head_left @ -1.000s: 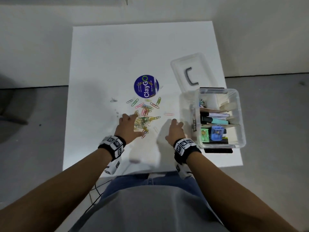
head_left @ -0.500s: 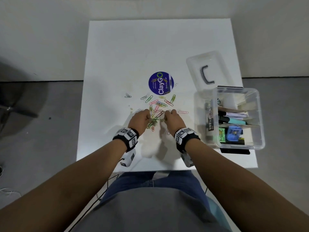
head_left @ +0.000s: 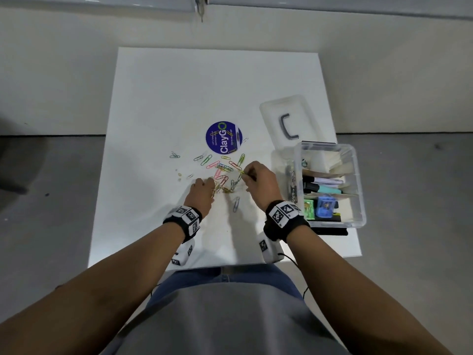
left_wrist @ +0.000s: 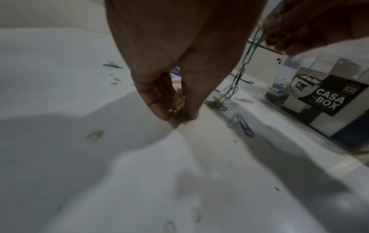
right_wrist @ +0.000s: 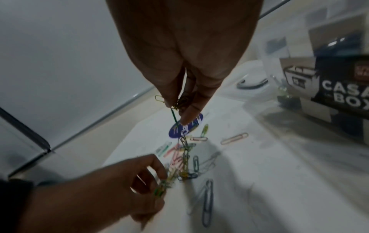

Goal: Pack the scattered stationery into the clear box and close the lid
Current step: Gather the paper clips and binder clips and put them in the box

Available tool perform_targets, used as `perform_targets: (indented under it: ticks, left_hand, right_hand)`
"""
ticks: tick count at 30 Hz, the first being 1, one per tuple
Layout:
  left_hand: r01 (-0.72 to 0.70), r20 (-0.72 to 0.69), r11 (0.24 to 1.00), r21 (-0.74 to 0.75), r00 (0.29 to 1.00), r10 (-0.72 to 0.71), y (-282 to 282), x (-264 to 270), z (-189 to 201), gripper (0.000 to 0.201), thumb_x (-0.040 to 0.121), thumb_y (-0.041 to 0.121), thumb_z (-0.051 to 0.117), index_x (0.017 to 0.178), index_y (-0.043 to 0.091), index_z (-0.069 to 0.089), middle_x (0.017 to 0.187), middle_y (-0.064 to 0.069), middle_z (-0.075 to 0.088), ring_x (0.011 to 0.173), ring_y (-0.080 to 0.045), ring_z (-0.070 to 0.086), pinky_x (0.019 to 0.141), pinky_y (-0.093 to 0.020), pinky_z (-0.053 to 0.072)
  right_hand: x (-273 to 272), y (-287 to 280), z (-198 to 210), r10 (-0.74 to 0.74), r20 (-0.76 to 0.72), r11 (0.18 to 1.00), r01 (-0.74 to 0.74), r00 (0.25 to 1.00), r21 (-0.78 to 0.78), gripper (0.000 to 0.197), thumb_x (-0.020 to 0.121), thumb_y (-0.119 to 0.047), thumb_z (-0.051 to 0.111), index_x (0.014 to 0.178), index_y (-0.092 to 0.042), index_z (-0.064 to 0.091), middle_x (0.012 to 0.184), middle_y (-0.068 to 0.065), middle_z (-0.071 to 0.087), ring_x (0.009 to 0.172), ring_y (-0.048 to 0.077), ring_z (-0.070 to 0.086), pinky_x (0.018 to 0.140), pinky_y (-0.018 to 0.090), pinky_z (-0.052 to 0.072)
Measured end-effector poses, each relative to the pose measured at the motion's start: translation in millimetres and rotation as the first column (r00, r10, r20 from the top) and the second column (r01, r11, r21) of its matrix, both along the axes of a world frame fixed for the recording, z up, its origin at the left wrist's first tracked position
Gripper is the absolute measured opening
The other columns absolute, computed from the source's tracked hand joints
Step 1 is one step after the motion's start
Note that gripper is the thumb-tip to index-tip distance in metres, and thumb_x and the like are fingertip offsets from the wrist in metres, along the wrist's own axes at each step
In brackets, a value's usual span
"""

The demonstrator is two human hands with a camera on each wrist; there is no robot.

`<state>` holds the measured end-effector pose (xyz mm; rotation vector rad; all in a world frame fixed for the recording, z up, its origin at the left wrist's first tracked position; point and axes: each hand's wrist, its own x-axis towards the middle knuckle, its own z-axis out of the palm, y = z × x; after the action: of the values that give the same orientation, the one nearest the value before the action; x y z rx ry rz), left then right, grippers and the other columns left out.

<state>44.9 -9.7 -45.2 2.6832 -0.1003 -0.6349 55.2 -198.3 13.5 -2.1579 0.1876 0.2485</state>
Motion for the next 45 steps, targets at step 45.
perform_targets:
  ticks: [45]
  left_hand:
    - [-0.023, 0.138, 0.862, -0.507, 0.985, 0.107, -262, 84, 103, 0.021, 0.085, 0.0, 0.044, 0.094, 0.013, 0.058, 0.09, -0.004, 0.064, 0.08, -0.022, 0.06, 0.069, -0.033, 0.049]
  right_hand:
    - [29, -209, 58, -0.155, 0.083, 0.933, 0.173, 0.984, -0.314, 0.019, 0.089, -0.009, 0.057, 0.107, -0.009, 0.06, 0.107, 0.013, 0.065, 0.096, 0.029, 0.062, 0.085, 0.041, 0.053]
